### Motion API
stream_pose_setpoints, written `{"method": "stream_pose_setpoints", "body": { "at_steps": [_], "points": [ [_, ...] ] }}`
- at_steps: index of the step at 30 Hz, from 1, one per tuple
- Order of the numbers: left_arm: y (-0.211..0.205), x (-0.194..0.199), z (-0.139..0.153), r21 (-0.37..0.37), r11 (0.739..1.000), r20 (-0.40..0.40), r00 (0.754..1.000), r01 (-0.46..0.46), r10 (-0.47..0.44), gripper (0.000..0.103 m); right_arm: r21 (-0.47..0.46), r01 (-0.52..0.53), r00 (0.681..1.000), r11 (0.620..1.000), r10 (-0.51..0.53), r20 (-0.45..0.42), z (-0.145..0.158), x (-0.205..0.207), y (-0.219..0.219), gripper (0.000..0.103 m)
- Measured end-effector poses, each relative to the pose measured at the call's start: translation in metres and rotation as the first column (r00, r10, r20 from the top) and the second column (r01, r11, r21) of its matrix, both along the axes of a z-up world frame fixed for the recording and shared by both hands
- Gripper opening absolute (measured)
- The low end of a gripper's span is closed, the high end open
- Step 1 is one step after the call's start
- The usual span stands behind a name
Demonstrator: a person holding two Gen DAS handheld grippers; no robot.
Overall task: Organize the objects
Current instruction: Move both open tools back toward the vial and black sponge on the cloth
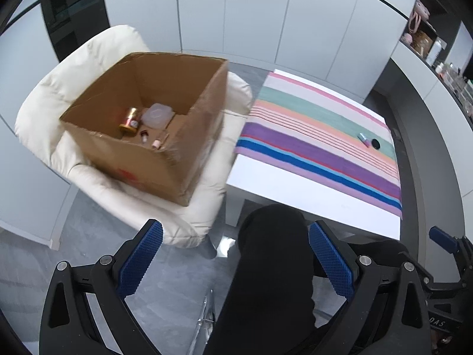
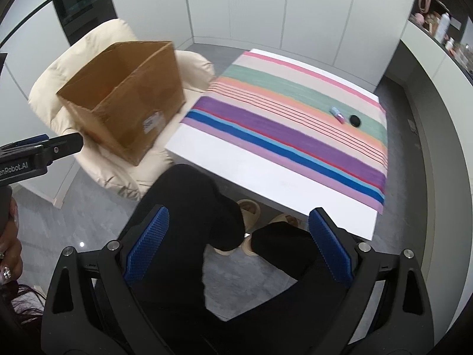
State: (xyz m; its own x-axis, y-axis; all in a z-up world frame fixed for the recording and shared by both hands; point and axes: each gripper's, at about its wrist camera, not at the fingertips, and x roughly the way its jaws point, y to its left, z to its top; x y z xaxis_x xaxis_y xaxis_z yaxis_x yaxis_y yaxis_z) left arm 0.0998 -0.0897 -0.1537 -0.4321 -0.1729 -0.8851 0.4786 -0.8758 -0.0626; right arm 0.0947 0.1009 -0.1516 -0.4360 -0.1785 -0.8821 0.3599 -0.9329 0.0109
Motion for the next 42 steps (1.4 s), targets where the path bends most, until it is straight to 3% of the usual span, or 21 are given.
{"method": "stream_pose_setpoints", "body": {
  "at_steps": [12,26,42],
  "points": [
    [0.059,-0.055,-0.007,-0.015,0.993,0.042,0.993,0.113,-0.112,0.099,-0.043,0.137,0.990,0.990,-0.138,0.000,-0.004,-0.024,0.075,0.097],
    [0.124,-0.111,-0.019,-0.006,0.969,0.075,0.967,0.246,-0.245,0.100,-0.029,0.314,0.949,0.949,-0.314,0.005,-0.017,-0.042,0.166,0.097],
    [0.173,-0.156,-0.039,0.012,0.933,0.107,0.927,0.359,-0.358,0.100,-0.030,0.424,0.904,0.905,-0.421,0.071,-0.044,-0.054,0.224,0.097]
  ]
}}
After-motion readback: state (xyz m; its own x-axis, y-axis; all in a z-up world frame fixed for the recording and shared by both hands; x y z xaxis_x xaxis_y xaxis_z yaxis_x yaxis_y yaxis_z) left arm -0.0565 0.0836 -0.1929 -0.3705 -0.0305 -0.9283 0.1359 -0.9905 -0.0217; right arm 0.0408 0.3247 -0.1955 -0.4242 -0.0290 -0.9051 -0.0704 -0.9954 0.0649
